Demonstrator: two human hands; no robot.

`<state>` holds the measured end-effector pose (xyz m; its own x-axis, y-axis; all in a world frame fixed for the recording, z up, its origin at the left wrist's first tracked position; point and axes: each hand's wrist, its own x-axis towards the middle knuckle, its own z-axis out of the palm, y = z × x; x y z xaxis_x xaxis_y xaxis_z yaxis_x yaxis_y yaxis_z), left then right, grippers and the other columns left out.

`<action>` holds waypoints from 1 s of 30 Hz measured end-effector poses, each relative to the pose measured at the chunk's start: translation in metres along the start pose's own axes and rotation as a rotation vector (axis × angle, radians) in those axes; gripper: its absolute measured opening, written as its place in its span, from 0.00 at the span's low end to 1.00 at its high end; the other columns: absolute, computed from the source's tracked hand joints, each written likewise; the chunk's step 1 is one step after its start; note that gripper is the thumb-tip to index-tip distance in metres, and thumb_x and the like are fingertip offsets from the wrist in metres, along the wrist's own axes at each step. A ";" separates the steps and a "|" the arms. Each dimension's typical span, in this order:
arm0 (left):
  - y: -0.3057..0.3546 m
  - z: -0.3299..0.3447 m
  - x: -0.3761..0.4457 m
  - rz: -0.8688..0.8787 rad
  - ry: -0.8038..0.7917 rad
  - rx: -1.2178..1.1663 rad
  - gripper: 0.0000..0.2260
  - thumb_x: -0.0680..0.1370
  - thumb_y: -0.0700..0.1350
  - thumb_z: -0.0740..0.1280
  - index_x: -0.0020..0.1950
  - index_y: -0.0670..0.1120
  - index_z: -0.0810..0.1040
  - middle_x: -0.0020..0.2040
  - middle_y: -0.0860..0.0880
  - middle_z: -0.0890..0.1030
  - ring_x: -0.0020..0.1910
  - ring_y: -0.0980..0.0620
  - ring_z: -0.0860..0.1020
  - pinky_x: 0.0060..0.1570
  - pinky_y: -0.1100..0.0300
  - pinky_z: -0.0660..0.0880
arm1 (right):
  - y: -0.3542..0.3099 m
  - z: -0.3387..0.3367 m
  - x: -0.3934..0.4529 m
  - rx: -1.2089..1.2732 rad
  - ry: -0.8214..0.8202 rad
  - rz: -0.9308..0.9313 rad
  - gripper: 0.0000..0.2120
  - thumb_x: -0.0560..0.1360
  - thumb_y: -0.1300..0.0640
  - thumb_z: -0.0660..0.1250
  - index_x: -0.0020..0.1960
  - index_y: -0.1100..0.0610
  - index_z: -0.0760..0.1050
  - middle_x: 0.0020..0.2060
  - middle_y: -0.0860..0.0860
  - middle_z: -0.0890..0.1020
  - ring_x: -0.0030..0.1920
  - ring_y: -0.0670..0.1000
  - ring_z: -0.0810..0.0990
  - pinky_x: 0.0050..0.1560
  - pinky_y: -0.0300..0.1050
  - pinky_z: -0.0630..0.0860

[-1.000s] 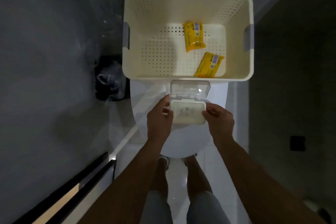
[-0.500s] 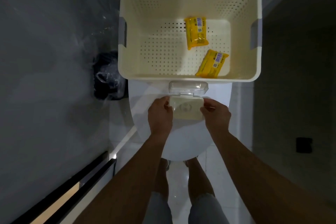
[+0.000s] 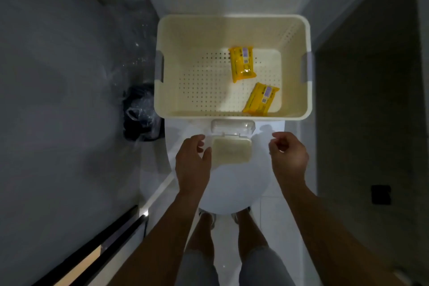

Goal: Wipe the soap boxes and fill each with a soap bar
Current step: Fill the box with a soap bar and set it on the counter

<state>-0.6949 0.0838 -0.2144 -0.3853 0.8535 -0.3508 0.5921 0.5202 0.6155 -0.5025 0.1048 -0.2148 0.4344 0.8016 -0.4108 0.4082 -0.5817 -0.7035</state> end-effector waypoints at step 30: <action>0.125 0.070 0.139 -0.054 -0.816 0.168 0.21 0.79 0.44 0.62 0.72 0.48 0.66 0.65 0.44 0.76 0.58 0.46 0.76 0.53 0.53 0.73 | -0.074 0.033 0.156 -0.533 -0.490 -0.134 0.17 0.81 0.66 0.60 0.69 0.58 0.73 0.60 0.60 0.80 0.58 0.59 0.79 0.57 0.48 0.73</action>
<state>-0.6247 0.2693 -0.2359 0.1790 0.5469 -0.8179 0.7104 0.5033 0.4920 -0.4911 0.2774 -0.2457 -0.0048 0.7678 -0.6407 0.8216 -0.3622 -0.4402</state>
